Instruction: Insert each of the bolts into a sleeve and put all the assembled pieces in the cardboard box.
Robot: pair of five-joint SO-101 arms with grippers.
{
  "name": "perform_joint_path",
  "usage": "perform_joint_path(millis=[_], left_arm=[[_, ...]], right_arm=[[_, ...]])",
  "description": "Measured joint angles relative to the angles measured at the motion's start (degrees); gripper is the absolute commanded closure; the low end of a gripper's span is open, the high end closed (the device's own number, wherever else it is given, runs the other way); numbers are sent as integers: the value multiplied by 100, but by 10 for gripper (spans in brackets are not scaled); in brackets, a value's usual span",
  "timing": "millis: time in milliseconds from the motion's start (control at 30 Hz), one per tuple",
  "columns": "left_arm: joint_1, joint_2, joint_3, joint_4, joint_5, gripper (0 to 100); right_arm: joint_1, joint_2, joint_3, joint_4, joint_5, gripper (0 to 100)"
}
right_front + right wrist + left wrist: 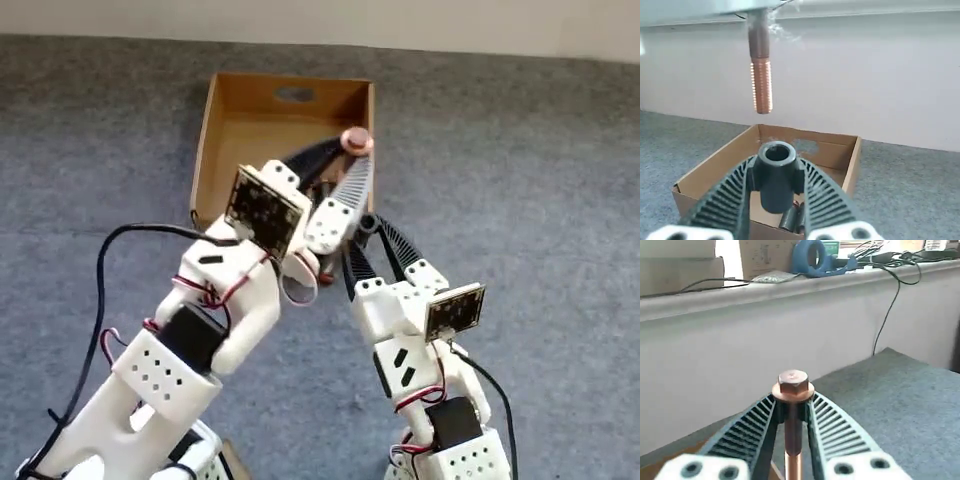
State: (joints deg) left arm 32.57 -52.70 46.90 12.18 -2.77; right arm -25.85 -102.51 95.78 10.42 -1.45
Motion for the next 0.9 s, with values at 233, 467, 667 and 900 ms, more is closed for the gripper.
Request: perform_joint_path(millis=[233, 467, 667, 900], left_arm=[[0, 0, 0, 0, 0, 992], [18, 0, 0, -79, 0, 992], [26, 0, 193, -88, 18, 992], [26, 0, 396, -88, 44, 992]], right_arm=[[0, 0, 0, 0, 0, 991], [0, 0, 0, 0, 0, 991], [0, 0, 0, 0, 0, 991], [0, 0, 0, 0, 0, 991]])
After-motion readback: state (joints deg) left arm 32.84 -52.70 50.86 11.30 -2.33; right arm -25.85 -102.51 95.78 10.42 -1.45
